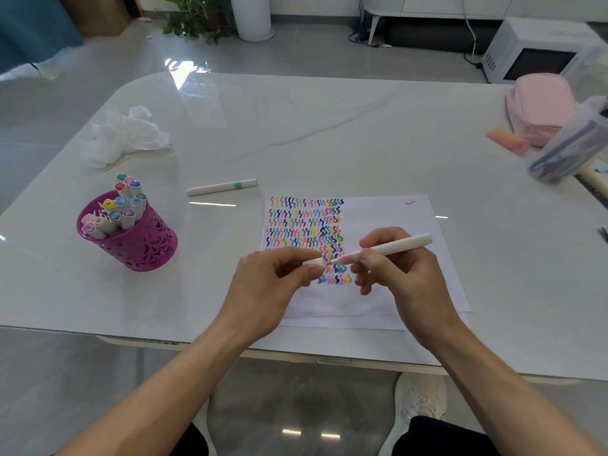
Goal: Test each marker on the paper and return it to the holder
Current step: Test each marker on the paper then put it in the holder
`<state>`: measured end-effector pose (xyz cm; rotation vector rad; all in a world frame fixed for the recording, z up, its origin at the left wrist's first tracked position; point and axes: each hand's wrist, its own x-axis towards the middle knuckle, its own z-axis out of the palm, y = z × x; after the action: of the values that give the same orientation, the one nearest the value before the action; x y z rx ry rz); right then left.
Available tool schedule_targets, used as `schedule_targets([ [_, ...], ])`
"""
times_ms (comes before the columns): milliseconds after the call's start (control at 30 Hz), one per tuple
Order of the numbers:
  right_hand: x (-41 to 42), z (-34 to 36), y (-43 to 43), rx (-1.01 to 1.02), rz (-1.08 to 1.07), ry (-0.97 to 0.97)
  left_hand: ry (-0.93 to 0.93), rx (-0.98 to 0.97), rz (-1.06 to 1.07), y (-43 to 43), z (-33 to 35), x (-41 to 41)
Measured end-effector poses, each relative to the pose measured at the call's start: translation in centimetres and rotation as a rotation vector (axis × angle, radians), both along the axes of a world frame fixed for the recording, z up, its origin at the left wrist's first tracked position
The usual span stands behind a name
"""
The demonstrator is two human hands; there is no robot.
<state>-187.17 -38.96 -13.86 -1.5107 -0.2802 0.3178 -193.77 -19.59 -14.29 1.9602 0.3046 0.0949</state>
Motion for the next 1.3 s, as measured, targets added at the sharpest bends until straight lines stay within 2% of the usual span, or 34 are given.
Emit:
schedule_targets([
  [400, -0.3, -0.5, 0.2, -0.003, 0.035, -0.009, 0.017, -0.055, -0.072, -0.5, 0.8, -0.2],
  [967, -0.9, -0.1, 1.0, 0.092, 0.062, 0.089, -0.025, -0.114, -0.008, -0.6, 1.7, -0.4],
  [1133, -0.7, 0.1, 1.2, 0.032, 0.07, 0.097, -0.123, -0.135, -0.023, -0.3, 2.9, -0.1],
  [1300, -0.4, -0.5, 1.1, -0.096, 0.017, 0.063, -0.267, -0.225, 0.165, 2.0, 3.9, 0.2],
])
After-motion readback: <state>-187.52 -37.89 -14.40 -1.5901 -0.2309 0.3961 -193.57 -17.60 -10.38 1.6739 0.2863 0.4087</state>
